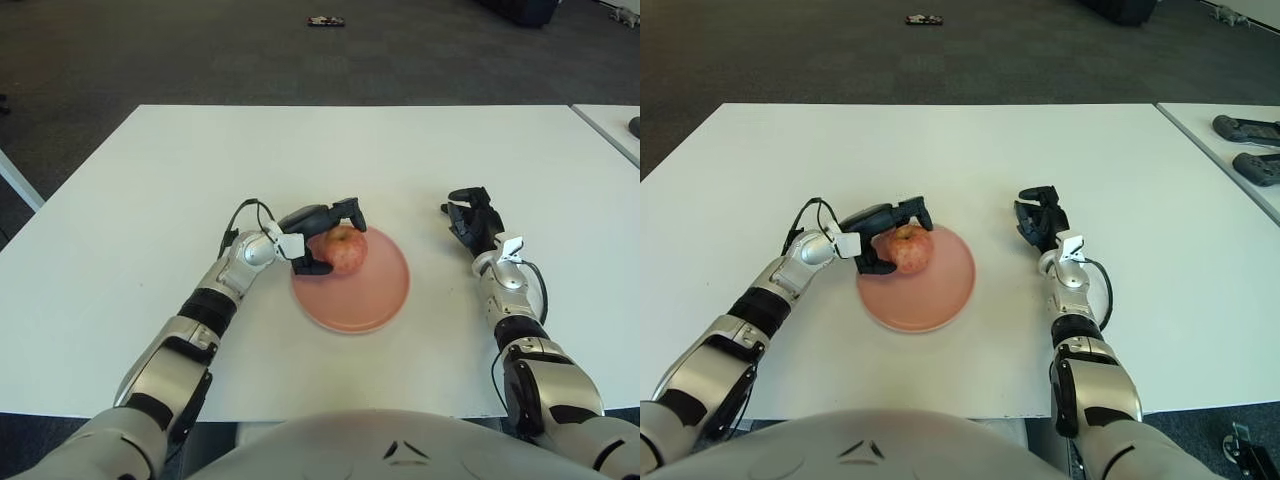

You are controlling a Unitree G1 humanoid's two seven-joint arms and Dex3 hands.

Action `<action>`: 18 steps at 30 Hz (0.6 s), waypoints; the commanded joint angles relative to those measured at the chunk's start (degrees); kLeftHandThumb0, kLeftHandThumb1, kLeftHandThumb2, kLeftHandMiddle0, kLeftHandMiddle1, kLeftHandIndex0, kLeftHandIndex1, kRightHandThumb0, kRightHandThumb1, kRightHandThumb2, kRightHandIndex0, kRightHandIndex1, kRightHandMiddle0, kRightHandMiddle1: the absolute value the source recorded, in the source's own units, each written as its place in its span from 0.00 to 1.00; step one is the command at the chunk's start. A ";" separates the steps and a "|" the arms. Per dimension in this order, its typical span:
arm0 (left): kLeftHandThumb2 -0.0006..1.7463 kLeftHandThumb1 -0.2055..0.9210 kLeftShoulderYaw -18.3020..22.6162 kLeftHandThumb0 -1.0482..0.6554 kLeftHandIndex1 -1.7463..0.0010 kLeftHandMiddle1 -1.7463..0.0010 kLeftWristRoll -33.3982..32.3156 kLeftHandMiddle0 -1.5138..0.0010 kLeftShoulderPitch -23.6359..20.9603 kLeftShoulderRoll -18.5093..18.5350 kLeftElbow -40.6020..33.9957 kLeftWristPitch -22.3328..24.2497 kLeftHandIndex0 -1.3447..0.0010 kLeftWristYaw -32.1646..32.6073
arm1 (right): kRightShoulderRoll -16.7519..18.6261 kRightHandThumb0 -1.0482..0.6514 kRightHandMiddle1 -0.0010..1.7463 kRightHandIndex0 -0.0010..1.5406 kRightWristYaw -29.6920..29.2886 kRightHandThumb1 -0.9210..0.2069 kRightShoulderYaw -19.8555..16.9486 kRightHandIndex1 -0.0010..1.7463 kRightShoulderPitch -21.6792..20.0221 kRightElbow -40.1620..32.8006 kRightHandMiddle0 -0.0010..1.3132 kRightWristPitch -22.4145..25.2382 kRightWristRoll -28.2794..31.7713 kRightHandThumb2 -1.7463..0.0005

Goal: Put the apple into the plate.

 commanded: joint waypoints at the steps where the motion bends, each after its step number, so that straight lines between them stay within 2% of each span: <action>1: 0.95 0.17 -0.46 0.61 0.00 0.06 0.26 0.41 -2.49 0.94 0.26 -1.45 0.52 -0.86 | 1.58 0.41 0.97 0.22 0.00 0.00 0.55 0.71 3.17 2.39 0.19 3.13 -0.50 0.73; 18: 0.96 0.16 -1.05 0.61 0.00 0.06 3.56 0.41 -3.76 1.20 2.08 -3.10 0.52 1.74 | 1.86 0.41 0.97 0.22 -0.34 0.00 0.77 0.71 3.17 2.35 0.19 3.08 -0.61 0.73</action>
